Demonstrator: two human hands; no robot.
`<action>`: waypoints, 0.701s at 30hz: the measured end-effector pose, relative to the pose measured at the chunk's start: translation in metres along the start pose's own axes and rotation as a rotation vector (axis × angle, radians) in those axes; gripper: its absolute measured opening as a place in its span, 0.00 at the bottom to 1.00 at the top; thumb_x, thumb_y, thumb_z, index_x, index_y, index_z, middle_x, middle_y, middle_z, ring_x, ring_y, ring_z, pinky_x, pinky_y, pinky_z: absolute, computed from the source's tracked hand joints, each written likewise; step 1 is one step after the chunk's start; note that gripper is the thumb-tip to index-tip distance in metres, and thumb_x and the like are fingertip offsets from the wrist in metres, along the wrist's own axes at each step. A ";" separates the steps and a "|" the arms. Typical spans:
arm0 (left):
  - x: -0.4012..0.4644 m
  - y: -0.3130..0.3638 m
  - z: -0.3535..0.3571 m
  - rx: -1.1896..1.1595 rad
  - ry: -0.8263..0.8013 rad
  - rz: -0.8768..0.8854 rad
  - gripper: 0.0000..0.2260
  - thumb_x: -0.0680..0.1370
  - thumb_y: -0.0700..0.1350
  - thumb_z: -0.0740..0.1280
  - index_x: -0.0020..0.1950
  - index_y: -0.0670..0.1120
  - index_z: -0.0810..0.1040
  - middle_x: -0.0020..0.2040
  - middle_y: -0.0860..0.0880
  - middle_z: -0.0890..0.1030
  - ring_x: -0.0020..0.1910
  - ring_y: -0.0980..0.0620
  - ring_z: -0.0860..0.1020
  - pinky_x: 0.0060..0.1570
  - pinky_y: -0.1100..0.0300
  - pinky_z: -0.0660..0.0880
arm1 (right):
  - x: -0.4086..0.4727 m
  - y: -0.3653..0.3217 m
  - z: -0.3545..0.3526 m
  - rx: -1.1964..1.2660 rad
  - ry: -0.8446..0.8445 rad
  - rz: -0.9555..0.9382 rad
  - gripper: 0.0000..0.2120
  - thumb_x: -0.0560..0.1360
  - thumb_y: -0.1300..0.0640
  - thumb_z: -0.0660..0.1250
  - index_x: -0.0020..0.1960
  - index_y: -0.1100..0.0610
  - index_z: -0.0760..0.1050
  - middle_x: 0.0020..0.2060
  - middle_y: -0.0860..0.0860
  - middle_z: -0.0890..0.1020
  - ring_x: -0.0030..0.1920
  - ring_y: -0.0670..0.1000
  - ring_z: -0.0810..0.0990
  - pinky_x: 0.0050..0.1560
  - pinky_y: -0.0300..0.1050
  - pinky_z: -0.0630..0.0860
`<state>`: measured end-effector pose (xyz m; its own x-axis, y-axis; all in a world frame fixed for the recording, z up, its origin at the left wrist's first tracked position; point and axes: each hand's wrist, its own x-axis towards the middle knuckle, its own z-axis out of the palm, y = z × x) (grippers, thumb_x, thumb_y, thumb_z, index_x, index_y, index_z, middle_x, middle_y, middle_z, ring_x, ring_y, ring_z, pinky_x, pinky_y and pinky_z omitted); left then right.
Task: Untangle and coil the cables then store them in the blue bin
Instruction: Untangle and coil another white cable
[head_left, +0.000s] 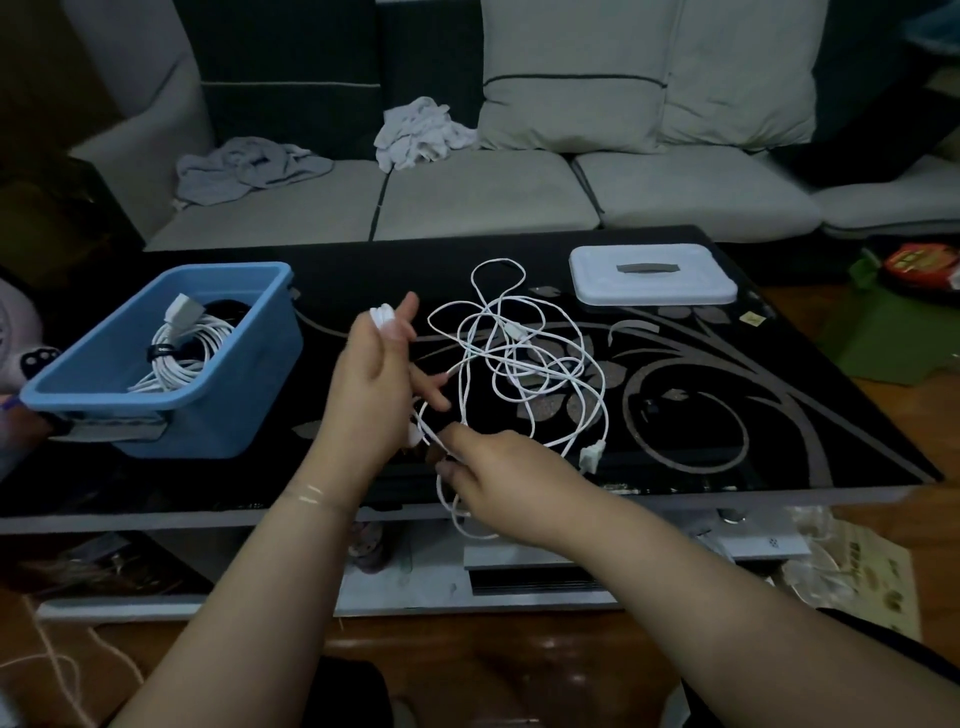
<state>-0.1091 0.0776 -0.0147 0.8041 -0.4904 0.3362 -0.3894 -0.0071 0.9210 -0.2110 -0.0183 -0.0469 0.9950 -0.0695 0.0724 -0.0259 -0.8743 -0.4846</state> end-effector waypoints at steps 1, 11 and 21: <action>-0.001 -0.003 0.002 0.120 -0.023 0.041 0.10 0.84 0.47 0.50 0.50 0.44 0.67 0.65 0.52 0.76 0.27 0.52 0.79 0.41 0.58 0.81 | 0.000 -0.001 -0.002 -0.017 0.015 -0.001 0.12 0.81 0.52 0.56 0.62 0.55 0.69 0.43 0.59 0.80 0.42 0.61 0.77 0.36 0.48 0.69; 0.003 -0.016 0.006 0.776 -0.293 0.208 0.11 0.83 0.52 0.51 0.47 0.51 0.68 0.45 0.52 0.81 0.46 0.45 0.79 0.43 0.53 0.72 | -0.007 0.015 -0.043 0.134 0.073 0.100 0.09 0.76 0.43 0.63 0.41 0.47 0.74 0.31 0.43 0.80 0.35 0.43 0.78 0.39 0.44 0.74; -0.011 -0.004 0.015 0.099 -0.704 -0.131 0.19 0.78 0.56 0.55 0.48 0.43 0.78 0.27 0.56 0.70 0.27 0.60 0.66 0.29 0.69 0.64 | -0.005 0.043 -0.060 0.416 0.262 0.108 0.05 0.72 0.51 0.71 0.39 0.49 0.78 0.37 0.50 0.81 0.38 0.47 0.77 0.48 0.52 0.76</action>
<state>-0.1225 0.0698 -0.0253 0.3796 -0.9251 -0.0127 -0.3757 -0.1667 0.9116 -0.2230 -0.0839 -0.0157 0.9294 -0.3144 0.1934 -0.0336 -0.5939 -0.8038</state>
